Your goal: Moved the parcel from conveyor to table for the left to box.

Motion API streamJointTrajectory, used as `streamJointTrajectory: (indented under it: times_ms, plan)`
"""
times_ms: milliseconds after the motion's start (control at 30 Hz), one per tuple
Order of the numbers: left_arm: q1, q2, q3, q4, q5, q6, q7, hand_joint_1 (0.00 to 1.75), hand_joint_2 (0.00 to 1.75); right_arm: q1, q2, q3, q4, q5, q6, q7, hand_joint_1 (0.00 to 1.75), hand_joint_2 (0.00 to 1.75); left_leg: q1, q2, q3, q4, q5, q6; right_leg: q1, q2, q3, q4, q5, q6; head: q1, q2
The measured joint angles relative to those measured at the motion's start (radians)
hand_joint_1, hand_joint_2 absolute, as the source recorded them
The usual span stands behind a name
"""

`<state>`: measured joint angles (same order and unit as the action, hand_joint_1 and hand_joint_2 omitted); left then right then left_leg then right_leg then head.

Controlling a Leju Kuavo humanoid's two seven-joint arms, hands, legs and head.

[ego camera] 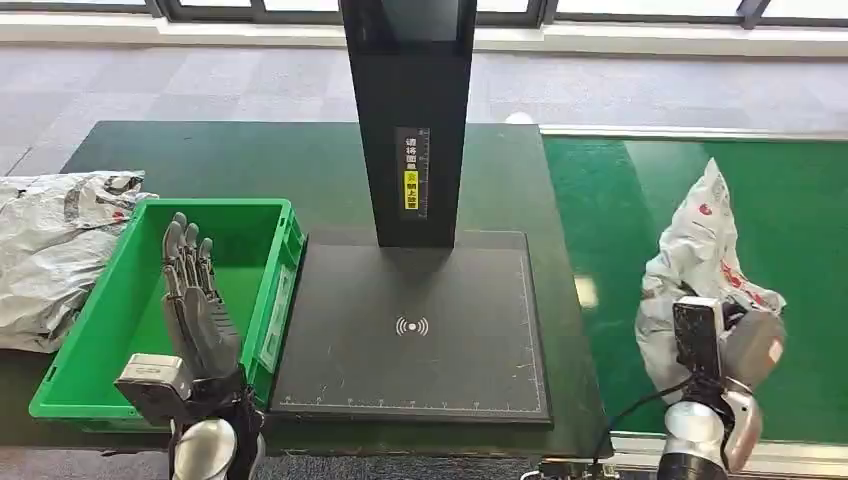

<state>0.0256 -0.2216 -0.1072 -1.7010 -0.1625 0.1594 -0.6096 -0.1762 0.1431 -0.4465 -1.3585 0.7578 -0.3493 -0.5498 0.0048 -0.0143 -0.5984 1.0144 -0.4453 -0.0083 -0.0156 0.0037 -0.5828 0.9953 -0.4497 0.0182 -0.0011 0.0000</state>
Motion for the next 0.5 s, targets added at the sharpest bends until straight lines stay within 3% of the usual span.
streamJointTrajectory:
  times_ms: [133,267,400,500]
  plan:
    - [-0.046,-0.002,0.000,0.040,0.014,-0.028,0.000,0.00,0.00,0.008,0.052,0.193,-0.028,-0.066,0.143,-0.038,1.75,1.75,0.001,0.001,0.000,0.000,0.001,-0.002,0.001,0.001,-0.001,0.002,0.000,-0.001,0.000,0.000]
    - [-0.082,-0.011,0.000,0.074,0.015,-0.032,0.000,0.00,0.00,-0.004,0.091,0.407,-0.010,-0.119,0.156,-0.043,1.75,1.75,0.001,0.001,0.000,0.000,0.002,-0.004,0.001,0.001,-0.003,0.003,0.000,-0.001,0.000,0.000]
    - [-0.085,-0.011,0.000,0.088,0.015,-0.032,0.000,0.00,0.00,-0.008,0.092,0.482,-0.006,-0.149,0.149,-0.040,1.75,1.75,0.001,-0.001,-0.001,0.000,0.002,-0.004,0.001,0.000,-0.002,0.003,-0.001,-0.002,0.000,0.000]
    - [-0.097,-0.011,0.000,0.099,0.023,-0.041,0.002,0.00,0.00,-0.008,0.097,0.535,-0.002,-0.209,0.236,-0.072,1.75,1.75,0.001,0.000,-0.001,0.000,0.002,-0.004,0.001,0.001,-0.003,0.003,-0.001,-0.002,0.000,0.000]
